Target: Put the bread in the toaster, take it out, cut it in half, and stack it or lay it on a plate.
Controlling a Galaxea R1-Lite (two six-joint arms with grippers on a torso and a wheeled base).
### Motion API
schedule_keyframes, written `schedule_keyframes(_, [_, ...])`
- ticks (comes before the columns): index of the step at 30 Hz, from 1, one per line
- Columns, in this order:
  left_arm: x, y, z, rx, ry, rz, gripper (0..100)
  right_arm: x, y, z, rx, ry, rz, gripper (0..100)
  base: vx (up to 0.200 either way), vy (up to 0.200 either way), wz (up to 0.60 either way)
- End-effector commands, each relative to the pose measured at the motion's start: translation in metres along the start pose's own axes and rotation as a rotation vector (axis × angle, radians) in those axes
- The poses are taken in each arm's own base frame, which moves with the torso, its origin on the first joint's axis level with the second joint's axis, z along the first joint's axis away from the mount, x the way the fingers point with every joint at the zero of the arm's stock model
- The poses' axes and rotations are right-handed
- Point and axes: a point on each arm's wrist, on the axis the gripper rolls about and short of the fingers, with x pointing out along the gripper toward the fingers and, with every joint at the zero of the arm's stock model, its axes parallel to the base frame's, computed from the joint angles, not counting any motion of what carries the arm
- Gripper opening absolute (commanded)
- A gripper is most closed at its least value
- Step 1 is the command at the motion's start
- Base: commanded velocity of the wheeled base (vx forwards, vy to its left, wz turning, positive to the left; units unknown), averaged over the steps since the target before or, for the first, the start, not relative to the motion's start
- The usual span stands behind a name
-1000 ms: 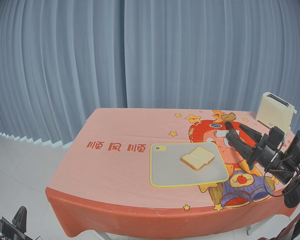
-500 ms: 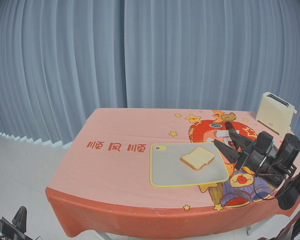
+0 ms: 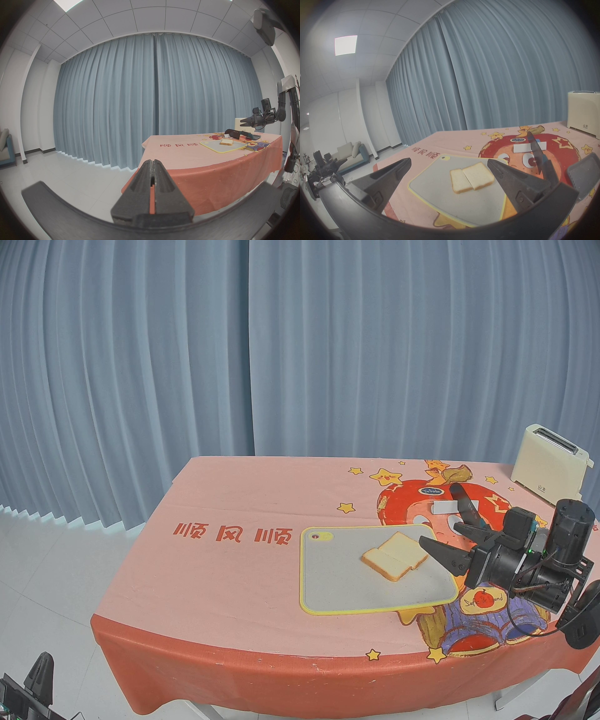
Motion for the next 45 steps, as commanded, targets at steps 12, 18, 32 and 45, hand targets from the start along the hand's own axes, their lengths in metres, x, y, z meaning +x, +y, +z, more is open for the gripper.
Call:
schedule_keyframes(12, [0.001, 0.000, -0.005, 0.000, 0.014, 0.000, 0, 0.002, 0.015, 0.084, -0.020, 0.124, -0.068, 100, 0.000, 0.000, 0.00])
schedule_keyframes(18, [0.001, 0.000, -0.005, 0.000, 0.015, 0.001, 0, 0.002, 0.016, 0.082, -0.024, 0.139, -0.145, 100, 0.000, 0.000, 0.00])
schedule_keyframes(32, [0.001, 0.000, -0.005, 0.000, 0.015, 0.001, 0, 0.016, 0.016, 0.067, -0.033, 0.192, -0.219, 100, 0.000, 0.000, 0.00])
schedule_keyframes(45, [0.001, 0.000, -0.005, 0.000, 0.015, 0.001, 0, 0.028, 0.013, 0.058, -0.032, 0.224, -0.243, 100, 0.000, 0.000, 0.00])
